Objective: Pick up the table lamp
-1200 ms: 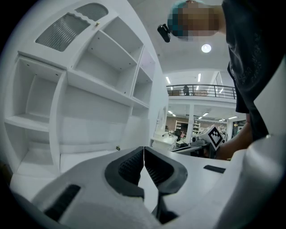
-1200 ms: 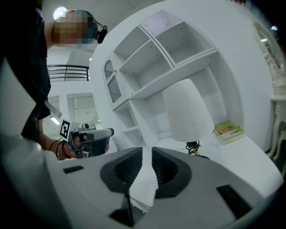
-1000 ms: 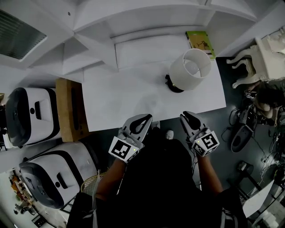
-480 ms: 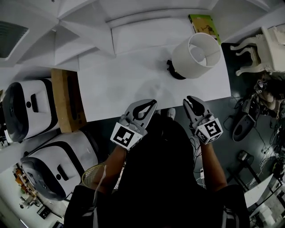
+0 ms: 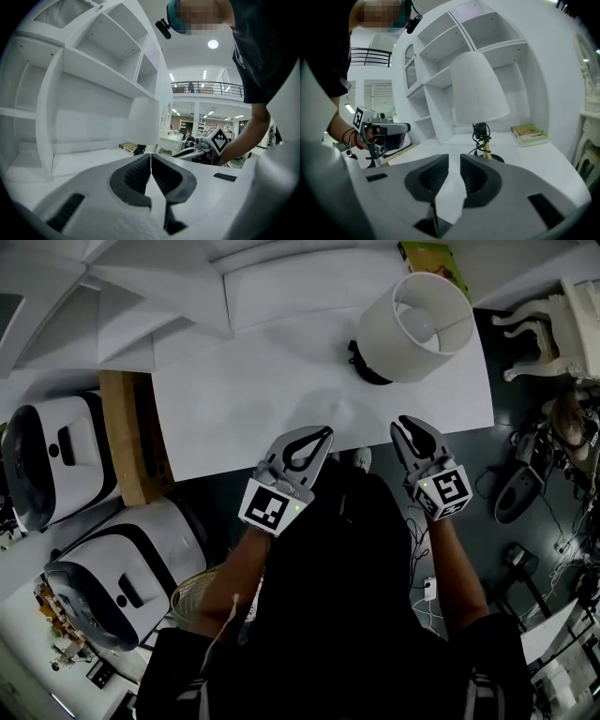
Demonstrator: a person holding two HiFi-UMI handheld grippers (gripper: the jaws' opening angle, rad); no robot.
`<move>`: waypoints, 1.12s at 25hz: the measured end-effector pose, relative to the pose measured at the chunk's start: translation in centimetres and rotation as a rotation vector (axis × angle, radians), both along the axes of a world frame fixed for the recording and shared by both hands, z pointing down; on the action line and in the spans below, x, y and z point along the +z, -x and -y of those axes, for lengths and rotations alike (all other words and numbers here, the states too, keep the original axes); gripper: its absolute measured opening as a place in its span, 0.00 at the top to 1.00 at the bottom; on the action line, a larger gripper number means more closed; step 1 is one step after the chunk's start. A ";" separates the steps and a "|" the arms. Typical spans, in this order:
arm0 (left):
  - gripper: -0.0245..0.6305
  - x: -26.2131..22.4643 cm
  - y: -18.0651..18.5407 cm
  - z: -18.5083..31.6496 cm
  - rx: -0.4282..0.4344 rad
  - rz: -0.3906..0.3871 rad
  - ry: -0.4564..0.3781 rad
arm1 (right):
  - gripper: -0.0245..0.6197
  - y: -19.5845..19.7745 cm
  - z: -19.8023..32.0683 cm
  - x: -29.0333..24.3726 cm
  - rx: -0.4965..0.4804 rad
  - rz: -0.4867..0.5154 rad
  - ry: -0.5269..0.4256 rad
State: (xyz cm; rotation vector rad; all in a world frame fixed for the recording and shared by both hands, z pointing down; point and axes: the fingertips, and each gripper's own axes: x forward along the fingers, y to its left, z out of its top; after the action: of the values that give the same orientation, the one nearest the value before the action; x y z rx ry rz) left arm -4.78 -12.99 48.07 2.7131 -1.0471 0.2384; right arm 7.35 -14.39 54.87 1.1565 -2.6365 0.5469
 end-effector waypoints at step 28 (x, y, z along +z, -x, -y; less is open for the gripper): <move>0.93 6.0 -0.5 1.6 -0.039 0.035 0.024 | 0.87 -2.1 4.6 7.5 0.107 -0.060 -0.009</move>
State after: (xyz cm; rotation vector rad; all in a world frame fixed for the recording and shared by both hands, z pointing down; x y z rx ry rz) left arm -4.30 -14.60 54.12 2.6738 -1.0991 0.2906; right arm 9.43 -19.04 62.40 1.3013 -2.5414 0.5113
